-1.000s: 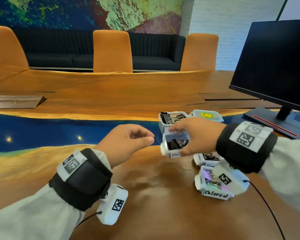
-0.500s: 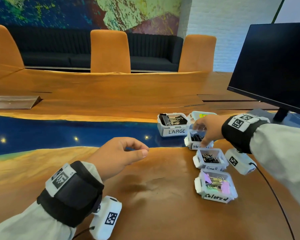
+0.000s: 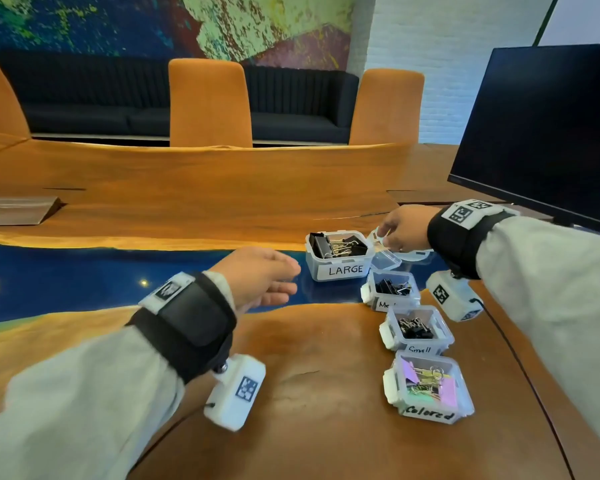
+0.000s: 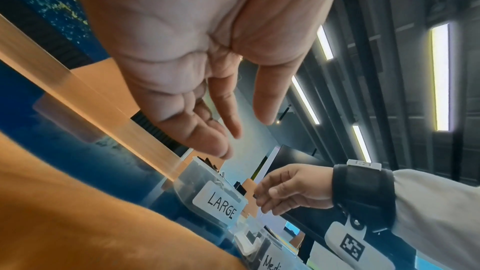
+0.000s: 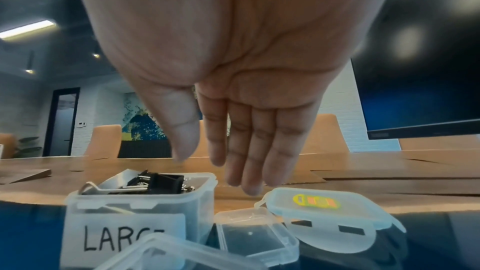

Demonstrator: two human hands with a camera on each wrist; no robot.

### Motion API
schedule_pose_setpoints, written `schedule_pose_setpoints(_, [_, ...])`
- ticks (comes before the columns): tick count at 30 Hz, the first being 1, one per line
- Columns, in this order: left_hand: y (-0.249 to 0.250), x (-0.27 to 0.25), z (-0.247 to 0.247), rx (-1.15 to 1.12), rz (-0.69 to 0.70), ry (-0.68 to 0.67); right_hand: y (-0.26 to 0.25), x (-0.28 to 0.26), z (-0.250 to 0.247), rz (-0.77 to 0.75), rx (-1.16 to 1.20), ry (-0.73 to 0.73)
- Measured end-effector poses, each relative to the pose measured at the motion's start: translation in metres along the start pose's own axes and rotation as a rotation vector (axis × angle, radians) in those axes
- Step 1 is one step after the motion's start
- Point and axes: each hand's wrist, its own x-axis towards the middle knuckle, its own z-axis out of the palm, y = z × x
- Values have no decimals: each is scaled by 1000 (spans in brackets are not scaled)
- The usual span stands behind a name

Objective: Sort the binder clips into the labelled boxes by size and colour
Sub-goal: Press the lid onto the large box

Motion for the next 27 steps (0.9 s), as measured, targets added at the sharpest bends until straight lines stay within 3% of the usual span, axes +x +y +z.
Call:
schedule_pose_setpoints(7, [22,73,29,81,-88,72,-13,33,15,44,232,12])
schedule_pose_setpoints(13, [17,92,21,253,-87,119,-14,34,19,-4,323,-116])
schedule_pose_setpoints(16, [13,87,5,368,-69,148,5,45,13,-53,116,-65])
schedule_pose_setpoints(21, [3,80,-7,374,-82,147,58,65,8,71,-373,-46])
schedule_pose_setpoints(24, [0,74,-5,409,-66,131,77,68,19,103,-461,-110])
schedule_pose_setpoints(27, [-1,72,-5,485,-59,137,82,68,20,106,-414,-76])
